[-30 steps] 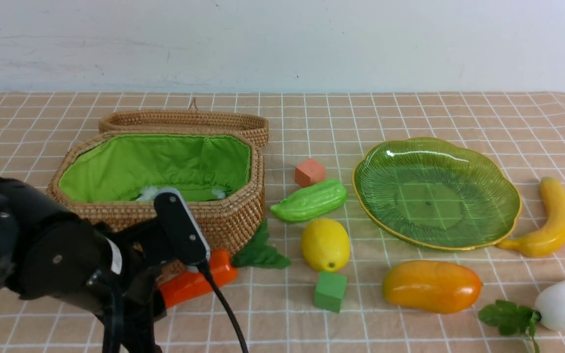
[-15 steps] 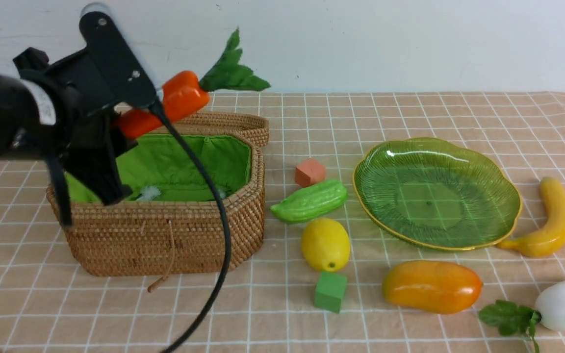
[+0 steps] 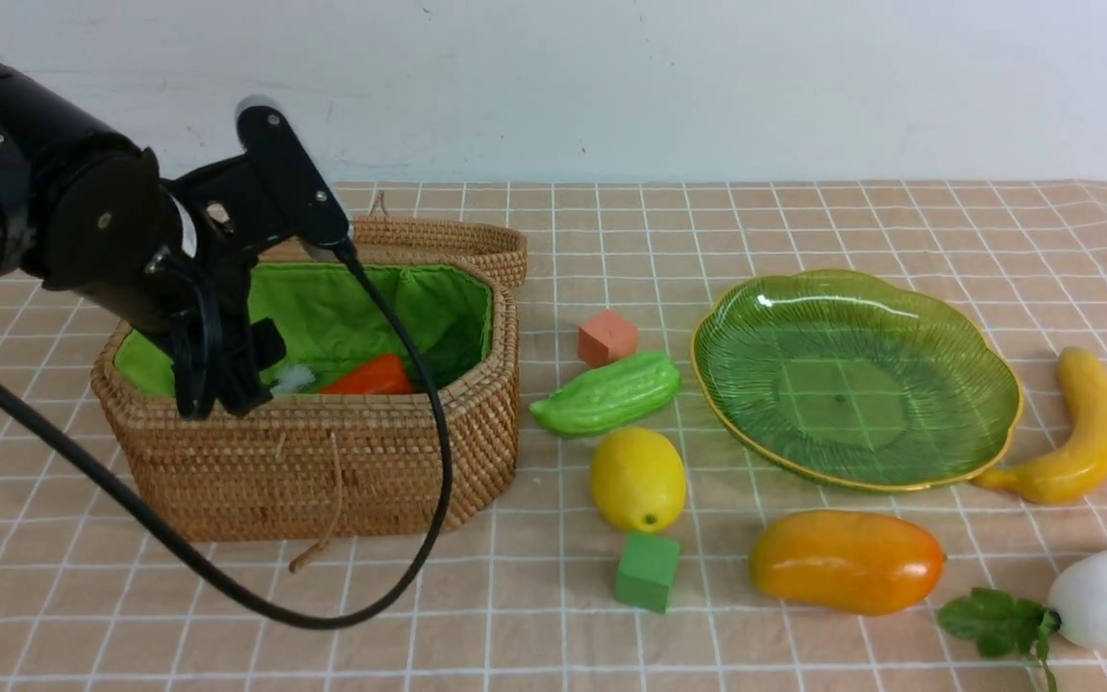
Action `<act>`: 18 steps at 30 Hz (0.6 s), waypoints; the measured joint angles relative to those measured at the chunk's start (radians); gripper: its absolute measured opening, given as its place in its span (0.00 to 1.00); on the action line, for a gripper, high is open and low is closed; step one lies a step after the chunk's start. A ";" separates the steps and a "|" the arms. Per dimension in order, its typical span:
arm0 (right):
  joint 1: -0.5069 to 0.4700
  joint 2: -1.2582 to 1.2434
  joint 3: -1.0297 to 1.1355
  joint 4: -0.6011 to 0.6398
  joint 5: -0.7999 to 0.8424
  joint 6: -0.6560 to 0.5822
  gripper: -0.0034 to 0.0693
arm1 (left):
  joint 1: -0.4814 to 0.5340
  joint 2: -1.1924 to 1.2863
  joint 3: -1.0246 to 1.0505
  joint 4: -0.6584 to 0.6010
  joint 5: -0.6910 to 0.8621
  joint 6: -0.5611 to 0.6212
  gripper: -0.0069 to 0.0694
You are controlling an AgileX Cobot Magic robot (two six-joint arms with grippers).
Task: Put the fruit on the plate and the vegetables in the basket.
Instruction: Use the left arm to grab a carrot and put it into the left basket, then grab the mango with your left arm and place it on the right plate
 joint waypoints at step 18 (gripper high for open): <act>0.000 0.027 -0.205 -0.428 0.362 0.354 0.38 | -0.470 0.262 -0.535 -0.311 0.460 -0.465 0.14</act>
